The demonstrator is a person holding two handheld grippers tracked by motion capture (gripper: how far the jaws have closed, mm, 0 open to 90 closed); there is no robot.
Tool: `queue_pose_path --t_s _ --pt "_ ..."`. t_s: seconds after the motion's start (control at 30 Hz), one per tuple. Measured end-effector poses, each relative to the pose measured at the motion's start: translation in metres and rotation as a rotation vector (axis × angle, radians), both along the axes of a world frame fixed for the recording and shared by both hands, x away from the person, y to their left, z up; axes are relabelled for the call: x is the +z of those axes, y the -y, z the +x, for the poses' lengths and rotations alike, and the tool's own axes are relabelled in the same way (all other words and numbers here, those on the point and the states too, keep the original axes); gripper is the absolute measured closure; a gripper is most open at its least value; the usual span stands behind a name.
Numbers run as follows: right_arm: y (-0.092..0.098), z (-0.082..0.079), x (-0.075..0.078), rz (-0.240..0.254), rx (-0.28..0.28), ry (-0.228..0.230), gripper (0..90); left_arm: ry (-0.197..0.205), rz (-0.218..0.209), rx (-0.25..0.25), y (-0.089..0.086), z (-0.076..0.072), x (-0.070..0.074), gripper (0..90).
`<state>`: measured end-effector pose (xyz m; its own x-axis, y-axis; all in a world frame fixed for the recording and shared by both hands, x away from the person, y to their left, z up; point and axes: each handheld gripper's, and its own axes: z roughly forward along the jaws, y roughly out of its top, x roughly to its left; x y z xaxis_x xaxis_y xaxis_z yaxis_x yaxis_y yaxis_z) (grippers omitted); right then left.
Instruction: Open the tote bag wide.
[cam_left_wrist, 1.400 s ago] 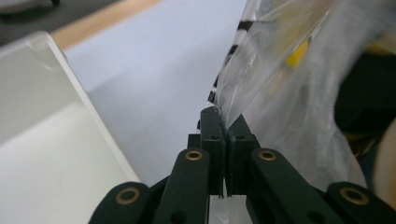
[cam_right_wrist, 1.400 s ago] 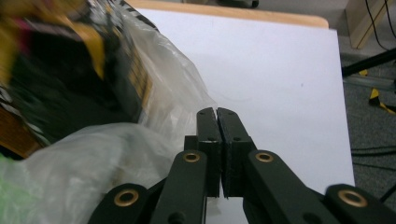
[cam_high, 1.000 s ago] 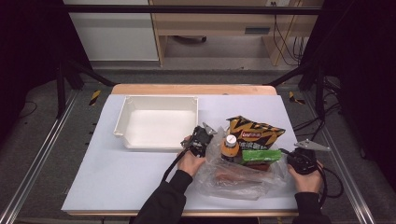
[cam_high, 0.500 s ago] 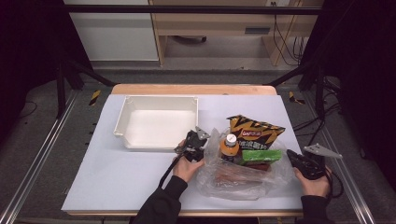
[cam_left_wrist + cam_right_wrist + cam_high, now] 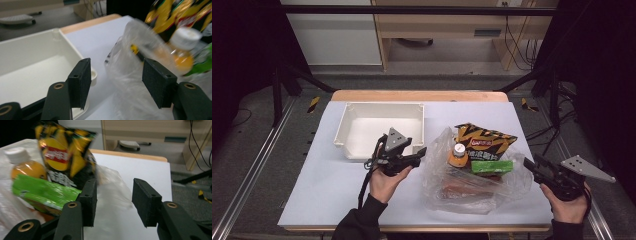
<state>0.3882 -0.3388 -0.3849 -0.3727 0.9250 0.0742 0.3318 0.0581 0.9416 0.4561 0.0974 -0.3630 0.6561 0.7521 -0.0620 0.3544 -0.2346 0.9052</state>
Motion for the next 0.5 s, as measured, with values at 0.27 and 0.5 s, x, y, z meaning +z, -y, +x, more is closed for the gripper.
queue_pose_path --t_s 0.27,0.5 --pt "-0.019 -0.005 0.003 -0.051 0.008 -0.049 55.5 -0.038 0.074 -0.106 0.036 -0.006 0.001 50.4" --pt "-0.009 -0.016 -0.015 -0.028 -0.031 -0.084 47.2 -0.147 0.148 -0.164 0.045 -0.002 -0.022 77.6"
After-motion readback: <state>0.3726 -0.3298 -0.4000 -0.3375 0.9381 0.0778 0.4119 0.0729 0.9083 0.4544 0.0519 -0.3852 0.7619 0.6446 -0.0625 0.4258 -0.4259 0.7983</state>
